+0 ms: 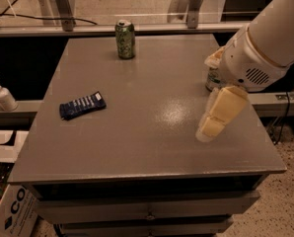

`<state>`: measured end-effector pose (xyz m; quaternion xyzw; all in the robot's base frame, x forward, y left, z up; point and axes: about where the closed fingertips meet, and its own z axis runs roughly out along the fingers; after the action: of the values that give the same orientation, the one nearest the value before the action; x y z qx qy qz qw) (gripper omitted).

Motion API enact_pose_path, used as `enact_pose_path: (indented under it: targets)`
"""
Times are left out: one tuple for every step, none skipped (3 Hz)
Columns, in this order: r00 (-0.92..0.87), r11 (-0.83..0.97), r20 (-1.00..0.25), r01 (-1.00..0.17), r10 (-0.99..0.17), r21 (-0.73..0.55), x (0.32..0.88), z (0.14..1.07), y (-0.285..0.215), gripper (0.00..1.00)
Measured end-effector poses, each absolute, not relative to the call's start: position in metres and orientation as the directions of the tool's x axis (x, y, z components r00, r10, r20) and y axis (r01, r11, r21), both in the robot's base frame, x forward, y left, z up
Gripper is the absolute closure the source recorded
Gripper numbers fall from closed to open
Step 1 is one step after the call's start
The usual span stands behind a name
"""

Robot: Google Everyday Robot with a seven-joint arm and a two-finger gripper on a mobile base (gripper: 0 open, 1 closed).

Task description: Move rxbar blueberry near 7up can

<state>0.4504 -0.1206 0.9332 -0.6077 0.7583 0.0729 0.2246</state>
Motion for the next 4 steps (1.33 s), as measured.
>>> enact_pose_path:
  targets:
    - [-0.155, 0.257, -0.523, -0.958, -0.838, -0.130, 0.461, 0.919, -0.094, 0.00]
    - [-0.157, 0.264, -0.621, -0.961, -0.768, -0.082, 0.471, 0.902, -0.076, 0.00]
    - [-0.156, 0.249, -0.721, -0.968, -0.676, -0.024, 0.471, 0.891, -0.056, 0.00]
    - [-0.180, 0.240, -0.817, -0.969, -0.548, 0.053, 0.464, 0.883, -0.046, 0.00]
